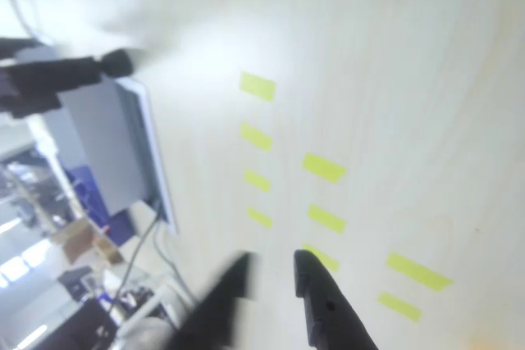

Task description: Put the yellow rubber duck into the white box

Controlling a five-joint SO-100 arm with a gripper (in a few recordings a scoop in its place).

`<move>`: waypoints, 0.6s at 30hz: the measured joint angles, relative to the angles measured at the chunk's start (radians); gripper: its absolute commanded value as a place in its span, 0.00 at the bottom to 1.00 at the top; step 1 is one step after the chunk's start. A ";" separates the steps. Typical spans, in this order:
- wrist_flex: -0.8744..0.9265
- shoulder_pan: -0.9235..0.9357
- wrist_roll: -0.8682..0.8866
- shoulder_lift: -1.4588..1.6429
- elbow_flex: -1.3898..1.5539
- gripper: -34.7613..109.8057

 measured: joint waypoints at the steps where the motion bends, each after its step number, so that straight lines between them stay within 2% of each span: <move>1: 0.002 0.000 -0.006 -0.005 0.000 0.54; 5: 0.002 -0.021 -0.086 -0.025 -0.002 0.64; 9: 0.000 -0.052 -0.242 -0.043 -0.002 0.68; 13: -0.032 -0.066 -0.353 -0.049 -0.002 0.76; 18: -0.052 -0.080 -0.462 -0.061 -0.002 0.79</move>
